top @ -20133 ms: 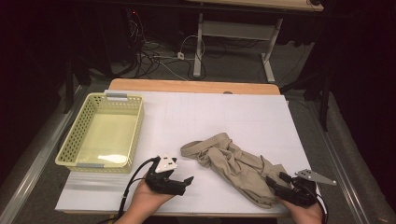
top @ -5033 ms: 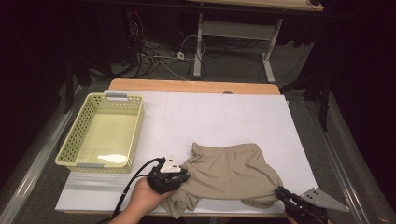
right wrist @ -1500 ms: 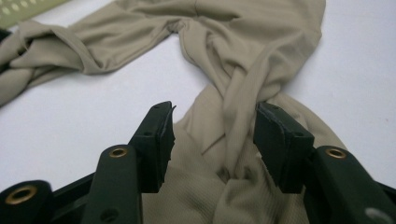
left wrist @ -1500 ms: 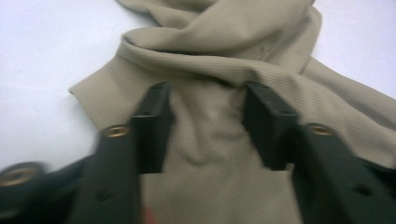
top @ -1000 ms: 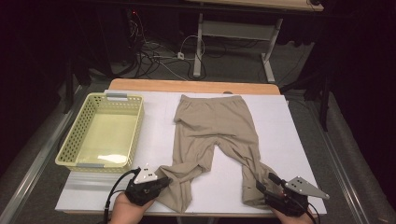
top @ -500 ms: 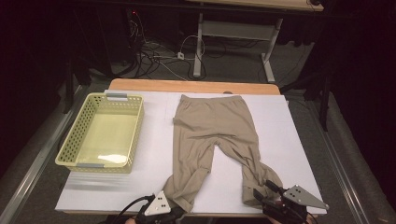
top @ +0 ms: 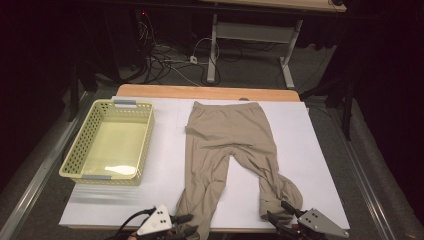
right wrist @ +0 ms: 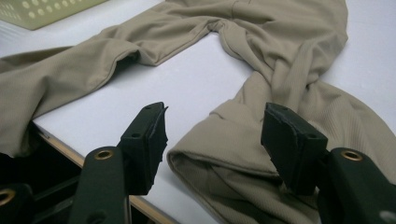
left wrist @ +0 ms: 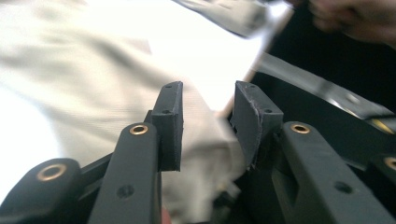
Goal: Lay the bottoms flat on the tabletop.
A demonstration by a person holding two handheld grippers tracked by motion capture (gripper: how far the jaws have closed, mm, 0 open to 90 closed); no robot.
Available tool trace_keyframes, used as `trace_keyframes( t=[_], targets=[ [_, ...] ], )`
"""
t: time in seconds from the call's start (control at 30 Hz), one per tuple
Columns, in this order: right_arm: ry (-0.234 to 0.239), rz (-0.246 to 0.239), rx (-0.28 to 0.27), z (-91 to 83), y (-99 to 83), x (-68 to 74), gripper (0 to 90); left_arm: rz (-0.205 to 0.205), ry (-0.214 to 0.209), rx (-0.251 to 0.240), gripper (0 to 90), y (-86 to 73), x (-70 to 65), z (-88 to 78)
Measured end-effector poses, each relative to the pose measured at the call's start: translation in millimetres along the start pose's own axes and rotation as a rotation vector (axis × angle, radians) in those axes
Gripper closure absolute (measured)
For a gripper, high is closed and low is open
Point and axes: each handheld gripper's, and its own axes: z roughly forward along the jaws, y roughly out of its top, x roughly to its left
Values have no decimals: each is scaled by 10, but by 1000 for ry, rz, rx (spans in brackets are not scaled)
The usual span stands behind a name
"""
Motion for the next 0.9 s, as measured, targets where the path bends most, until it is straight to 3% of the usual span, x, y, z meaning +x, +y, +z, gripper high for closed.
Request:
trace_keyframes(
  t=[0.07,0.1,0.17,0.2,0.23,0.33,0.37,0.4,0.43,0.47,0.53,0.77,0.9],
  targets=[
    [-2,2,7,-8,-16,-7,414,-27,80,7,614,-53,173,-9],
    [-3,1,8,-15,-23,-17,414,-59,105,15,613,-77,268,9],
    [-7,8,6,-29,-32,-34,414,-160,127,44,614,-99,448,64],
    [-9,10,6,-33,-36,-44,414,-206,118,56,614,-93,518,100],
    [-11,12,6,-34,-41,-51,414,-213,121,68,614,-81,556,144],
    [-11,21,11,-25,-54,-58,414,-172,112,128,617,-53,562,295],
    [-11,17,13,-20,-56,-60,414,-140,135,136,633,-57,522,323],
    [-11,15,16,-13,-58,-58,414,-127,148,149,721,-50,501,330],
    [-11,13,17,-9,-58,-57,414,-124,147,162,748,-36,486,331],
    [-10,15,19,-6,-58,-52,414,-117,132,172,828,-31,468,330],
    [-10,11,19,0,-57,-47,415,-79,120,180,842,-36,400,328],
    [-11,4,6,-56,-50,-16,414,-7,31,198,843,-40,83,254],
    [-13,16,2,-72,-54,-41,414,39,-65,222,842,-49,-109,253]
  ],
)
